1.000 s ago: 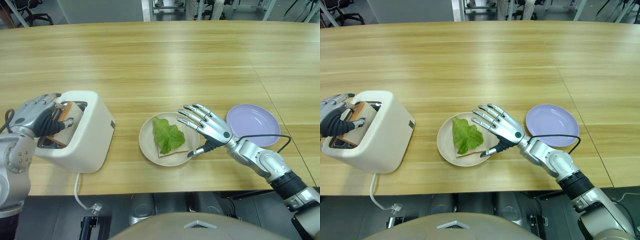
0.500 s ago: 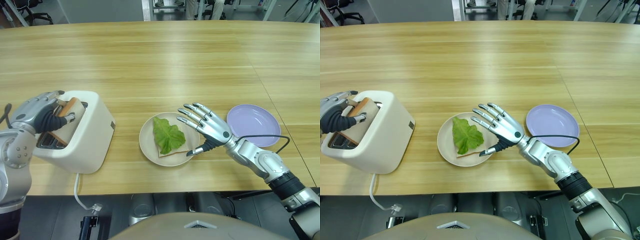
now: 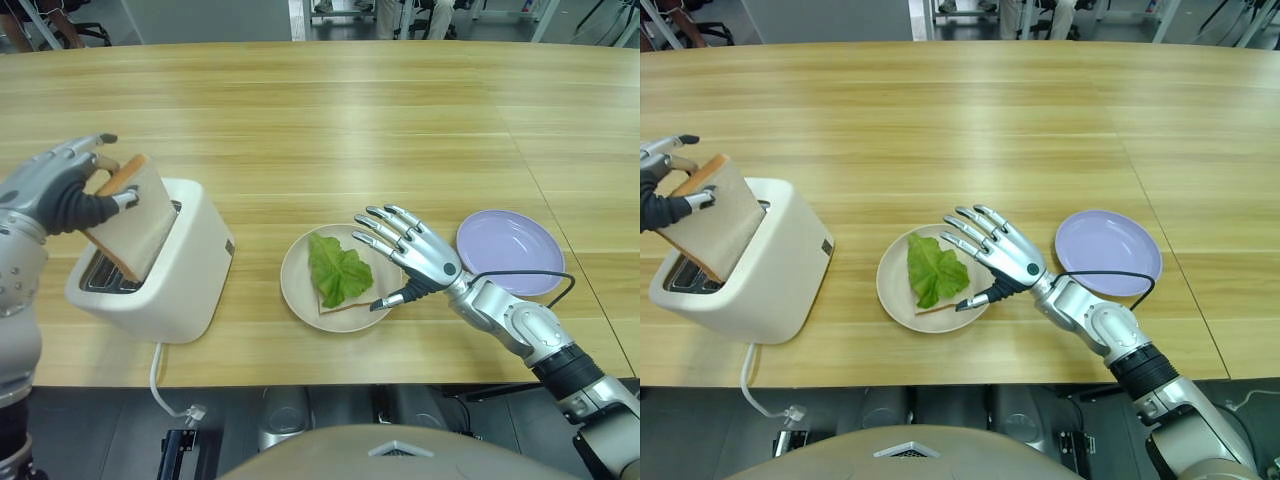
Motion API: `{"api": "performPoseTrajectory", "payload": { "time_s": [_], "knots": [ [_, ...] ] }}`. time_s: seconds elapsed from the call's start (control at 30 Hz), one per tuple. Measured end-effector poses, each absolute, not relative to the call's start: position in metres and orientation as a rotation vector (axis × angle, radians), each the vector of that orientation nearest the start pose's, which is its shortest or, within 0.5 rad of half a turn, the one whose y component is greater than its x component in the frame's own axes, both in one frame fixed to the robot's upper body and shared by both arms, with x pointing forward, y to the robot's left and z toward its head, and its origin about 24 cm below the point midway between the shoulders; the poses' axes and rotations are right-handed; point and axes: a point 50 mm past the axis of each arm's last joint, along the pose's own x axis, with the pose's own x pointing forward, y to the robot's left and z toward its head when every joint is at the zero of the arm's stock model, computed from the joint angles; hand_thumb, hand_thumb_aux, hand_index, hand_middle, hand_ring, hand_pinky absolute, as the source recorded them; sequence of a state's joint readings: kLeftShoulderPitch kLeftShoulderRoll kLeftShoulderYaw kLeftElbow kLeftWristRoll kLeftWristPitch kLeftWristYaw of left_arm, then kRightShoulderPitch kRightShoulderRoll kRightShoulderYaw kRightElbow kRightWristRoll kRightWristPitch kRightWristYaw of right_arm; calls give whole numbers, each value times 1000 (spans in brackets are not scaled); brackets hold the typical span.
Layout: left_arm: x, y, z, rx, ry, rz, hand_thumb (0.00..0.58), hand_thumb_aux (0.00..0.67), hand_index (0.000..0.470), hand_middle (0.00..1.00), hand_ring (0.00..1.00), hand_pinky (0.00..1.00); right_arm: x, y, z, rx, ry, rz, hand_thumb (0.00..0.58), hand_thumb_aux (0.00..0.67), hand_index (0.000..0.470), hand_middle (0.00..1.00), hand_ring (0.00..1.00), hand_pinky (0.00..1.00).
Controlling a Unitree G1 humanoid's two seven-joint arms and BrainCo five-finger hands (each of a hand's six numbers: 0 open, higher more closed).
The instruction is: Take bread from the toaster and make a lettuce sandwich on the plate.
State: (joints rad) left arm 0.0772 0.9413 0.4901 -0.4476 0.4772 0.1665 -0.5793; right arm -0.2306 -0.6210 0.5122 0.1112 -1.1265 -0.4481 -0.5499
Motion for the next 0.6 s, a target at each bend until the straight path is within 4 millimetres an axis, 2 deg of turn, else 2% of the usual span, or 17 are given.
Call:
{"api": "performPoseTrajectory", "payload": {
  "time_s": [0.2,0.33,0.5,0.6],
  "knots": [
    [216,288,262,1439,-128,27,580,670,460,0,0,0,245,-126,65,-1416,-955,436,0,0,0,0,0,0],
    [221,278,273,1398,-212,-5,580,670,460,0,0,0,246,-128,66,-1422,-952,422,0,0,0,0,0,0],
    [230,262,276,1351,-276,-95,580,670,460,0,0,0,248,-136,70,-1443,-937,382,0,0,0,0,0,0],
    [240,249,270,1284,-295,-203,580,670,460,0,0,0,251,-147,78,-1457,-924,328,0,0,0,0,0,0]
  ]
}}
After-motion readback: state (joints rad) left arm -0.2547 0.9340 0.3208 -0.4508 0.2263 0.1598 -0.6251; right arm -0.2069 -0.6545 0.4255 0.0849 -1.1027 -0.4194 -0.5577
